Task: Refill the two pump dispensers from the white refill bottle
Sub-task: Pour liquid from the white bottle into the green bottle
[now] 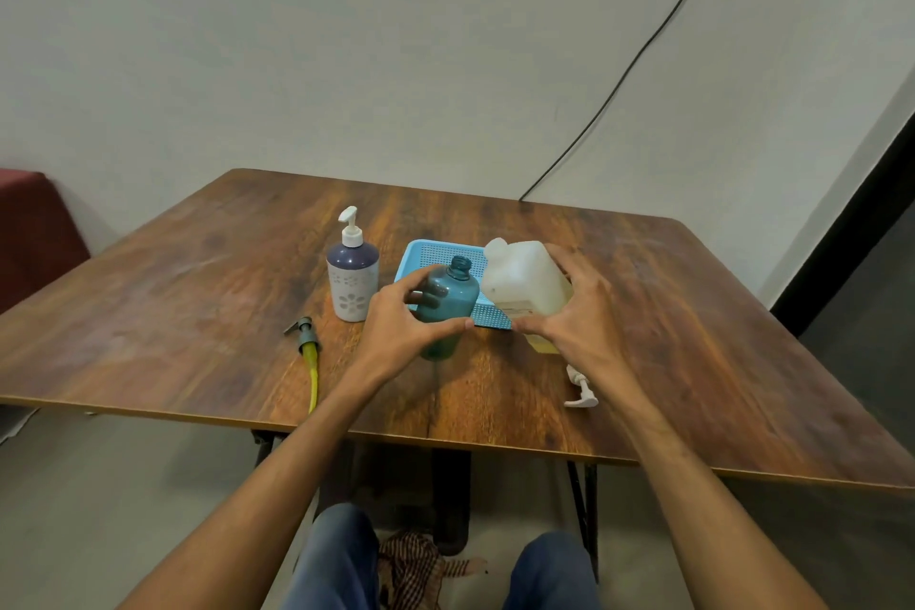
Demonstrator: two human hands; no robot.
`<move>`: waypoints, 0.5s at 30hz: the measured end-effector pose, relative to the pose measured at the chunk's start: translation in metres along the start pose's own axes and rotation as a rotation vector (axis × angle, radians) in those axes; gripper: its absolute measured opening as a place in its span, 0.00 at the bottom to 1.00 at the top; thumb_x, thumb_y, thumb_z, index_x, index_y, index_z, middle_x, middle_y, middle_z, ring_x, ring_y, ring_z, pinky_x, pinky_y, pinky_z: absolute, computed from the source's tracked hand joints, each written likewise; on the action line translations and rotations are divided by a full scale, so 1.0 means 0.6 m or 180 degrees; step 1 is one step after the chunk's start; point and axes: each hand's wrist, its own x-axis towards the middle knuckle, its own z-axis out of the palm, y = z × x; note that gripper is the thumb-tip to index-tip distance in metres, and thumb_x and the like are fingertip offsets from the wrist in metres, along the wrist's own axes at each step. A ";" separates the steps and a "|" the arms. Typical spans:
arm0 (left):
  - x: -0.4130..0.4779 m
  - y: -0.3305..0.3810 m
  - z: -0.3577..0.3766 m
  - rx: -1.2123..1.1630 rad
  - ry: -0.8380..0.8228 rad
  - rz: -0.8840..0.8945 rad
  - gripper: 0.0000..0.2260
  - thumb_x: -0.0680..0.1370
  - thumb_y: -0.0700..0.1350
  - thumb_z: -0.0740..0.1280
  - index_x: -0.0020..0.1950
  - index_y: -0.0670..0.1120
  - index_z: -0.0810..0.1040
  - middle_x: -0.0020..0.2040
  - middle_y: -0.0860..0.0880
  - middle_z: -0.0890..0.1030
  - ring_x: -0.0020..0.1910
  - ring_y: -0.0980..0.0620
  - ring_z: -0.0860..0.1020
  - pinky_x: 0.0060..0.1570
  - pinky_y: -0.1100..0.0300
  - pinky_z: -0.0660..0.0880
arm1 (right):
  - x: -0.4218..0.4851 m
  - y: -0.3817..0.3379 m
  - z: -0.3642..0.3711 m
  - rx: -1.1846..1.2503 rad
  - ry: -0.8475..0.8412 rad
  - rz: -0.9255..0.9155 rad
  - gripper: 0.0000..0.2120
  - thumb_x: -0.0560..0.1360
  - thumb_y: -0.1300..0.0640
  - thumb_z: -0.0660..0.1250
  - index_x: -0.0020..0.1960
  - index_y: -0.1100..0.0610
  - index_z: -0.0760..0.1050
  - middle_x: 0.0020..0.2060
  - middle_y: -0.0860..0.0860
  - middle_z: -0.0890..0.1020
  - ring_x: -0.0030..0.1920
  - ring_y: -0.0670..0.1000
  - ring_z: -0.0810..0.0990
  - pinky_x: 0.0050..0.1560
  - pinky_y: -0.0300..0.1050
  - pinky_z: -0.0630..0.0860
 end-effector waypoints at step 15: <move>0.002 0.004 -0.015 0.0115 -0.0088 0.0077 0.34 0.67 0.51 0.81 0.71 0.51 0.74 0.57 0.53 0.80 0.55 0.55 0.80 0.57 0.53 0.81 | 0.037 -0.031 -0.024 -0.1204 -0.0142 -0.0563 0.41 0.58 0.47 0.81 0.68 0.45 0.70 0.56 0.51 0.77 0.53 0.55 0.74 0.48 0.49 0.72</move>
